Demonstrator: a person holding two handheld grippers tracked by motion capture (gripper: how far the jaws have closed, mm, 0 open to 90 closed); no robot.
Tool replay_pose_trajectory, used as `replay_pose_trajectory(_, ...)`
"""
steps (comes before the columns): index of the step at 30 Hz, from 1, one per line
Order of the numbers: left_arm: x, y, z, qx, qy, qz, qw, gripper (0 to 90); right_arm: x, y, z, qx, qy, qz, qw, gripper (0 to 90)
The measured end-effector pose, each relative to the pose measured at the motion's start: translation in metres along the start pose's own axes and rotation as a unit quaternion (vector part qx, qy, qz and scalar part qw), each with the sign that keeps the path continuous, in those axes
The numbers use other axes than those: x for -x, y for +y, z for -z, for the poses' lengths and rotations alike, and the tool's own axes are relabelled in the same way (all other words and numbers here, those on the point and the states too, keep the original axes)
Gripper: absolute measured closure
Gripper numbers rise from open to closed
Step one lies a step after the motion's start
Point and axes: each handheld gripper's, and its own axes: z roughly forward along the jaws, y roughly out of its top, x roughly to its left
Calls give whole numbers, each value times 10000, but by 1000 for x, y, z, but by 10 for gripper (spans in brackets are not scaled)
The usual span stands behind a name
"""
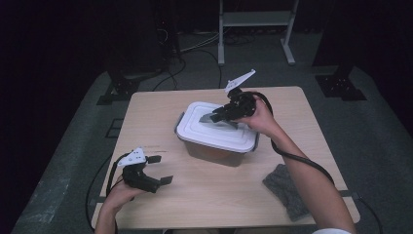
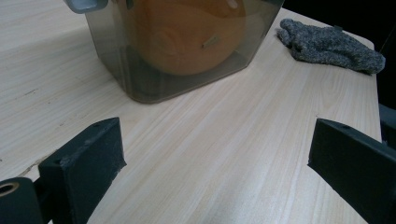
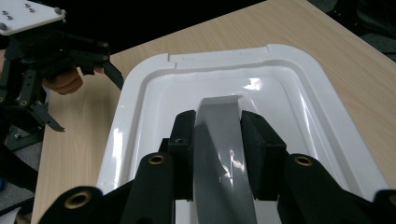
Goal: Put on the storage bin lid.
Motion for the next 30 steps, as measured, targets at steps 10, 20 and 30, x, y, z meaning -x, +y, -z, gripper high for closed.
replay_pose_trajectory(10, -1, 0, 1, -2, 10, 0, 10000, 28, 7, -1, -13, -34, -18, 44, 10000, 658)
replay_pose_trajectory(20, 0, -1, 2, 4, 12, 6, 10000, 28, 9, -6, -15, 13, 117, -21, 9999, 655)
replay_pose_trajectory(30, 0, -1, 3, 43, 14, 40, 10000, 28, 8, -9, -17, 3, 199, -94, 9998, 594)
